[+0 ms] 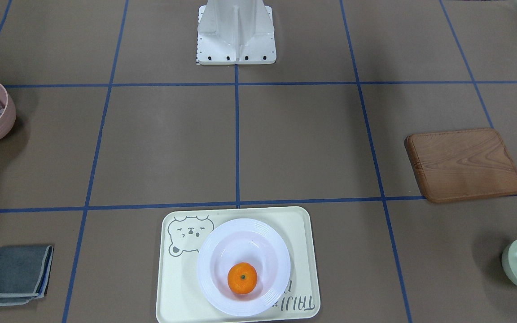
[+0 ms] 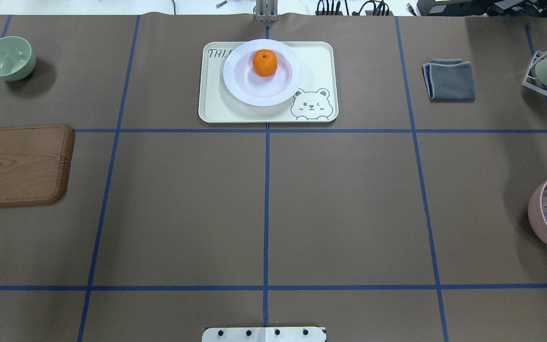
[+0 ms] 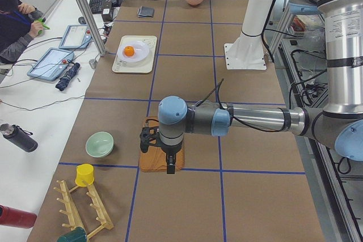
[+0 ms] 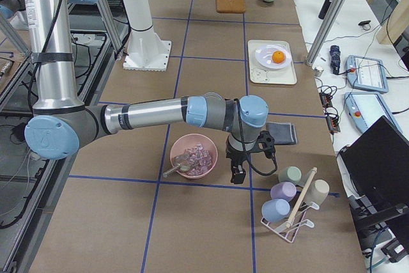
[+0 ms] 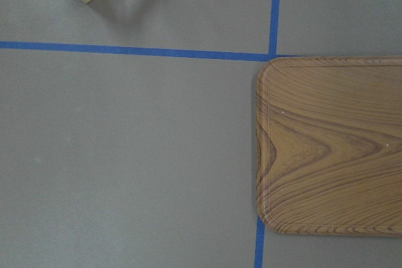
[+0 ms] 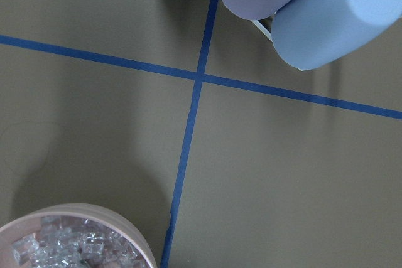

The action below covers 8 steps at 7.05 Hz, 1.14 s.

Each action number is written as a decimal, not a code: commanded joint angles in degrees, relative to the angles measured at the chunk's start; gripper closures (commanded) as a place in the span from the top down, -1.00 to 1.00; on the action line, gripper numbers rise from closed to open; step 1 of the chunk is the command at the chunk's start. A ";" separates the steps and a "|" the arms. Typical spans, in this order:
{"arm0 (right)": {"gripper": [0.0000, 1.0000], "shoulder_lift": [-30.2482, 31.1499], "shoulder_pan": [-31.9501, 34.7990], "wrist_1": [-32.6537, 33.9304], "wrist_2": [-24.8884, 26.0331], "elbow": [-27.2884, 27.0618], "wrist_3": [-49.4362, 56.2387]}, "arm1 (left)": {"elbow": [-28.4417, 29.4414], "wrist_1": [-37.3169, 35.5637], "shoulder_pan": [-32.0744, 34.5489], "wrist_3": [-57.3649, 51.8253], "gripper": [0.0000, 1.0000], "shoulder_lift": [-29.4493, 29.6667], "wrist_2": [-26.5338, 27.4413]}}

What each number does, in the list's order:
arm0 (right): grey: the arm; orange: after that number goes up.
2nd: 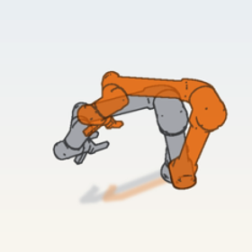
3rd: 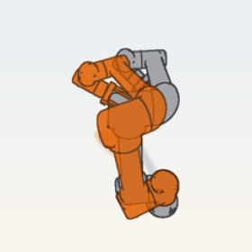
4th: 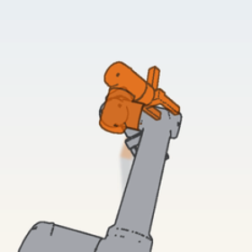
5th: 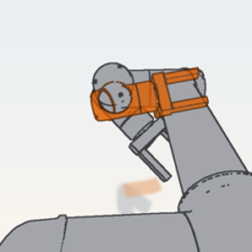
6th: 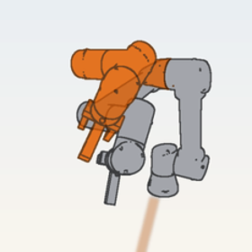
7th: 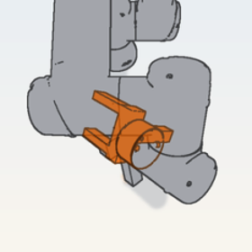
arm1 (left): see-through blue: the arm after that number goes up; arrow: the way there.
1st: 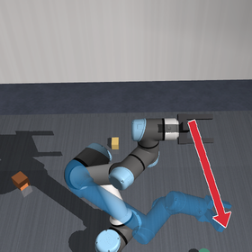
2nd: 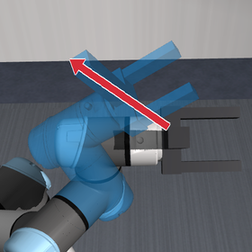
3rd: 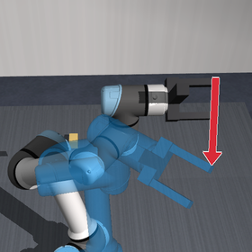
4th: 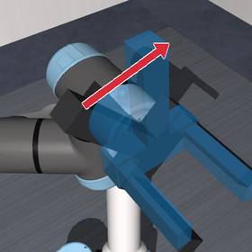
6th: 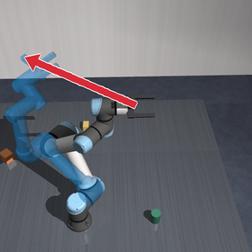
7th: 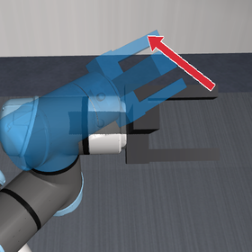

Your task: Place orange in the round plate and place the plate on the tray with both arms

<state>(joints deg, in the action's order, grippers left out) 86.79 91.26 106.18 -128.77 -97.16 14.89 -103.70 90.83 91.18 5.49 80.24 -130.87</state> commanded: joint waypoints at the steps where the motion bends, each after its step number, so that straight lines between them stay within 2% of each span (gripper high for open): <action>1: 1.00 0.39 -0.03 -1.50 -0.16 2.04 0.05 | -0.27 -0.12 -0.12 0.05 0.96 0.00 -0.61; 3: 1.00 0.22 -0.20 -9.19 -0.25 5.64 -0.21 | -0.19 0.23 -0.04 0.05 0.96 0.09 -0.61; 5: 1.00 0.05 -0.81 -10.29 -0.69 5.31 -6.86 | -0.10 -0.12 -0.04 0.14 0.96 -0.08 -0.70; 8: 1.00 1.18 -0.82 -10.29 -0.96 4.00 -6.36 | 0.52 -0.21 0.05 0.14 0.96 -0.61 -3.25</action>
<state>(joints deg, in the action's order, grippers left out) 87.55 90.48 95.93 -129.76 -92.82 8.55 -103.29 90.71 91.17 5.60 79.96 -133.53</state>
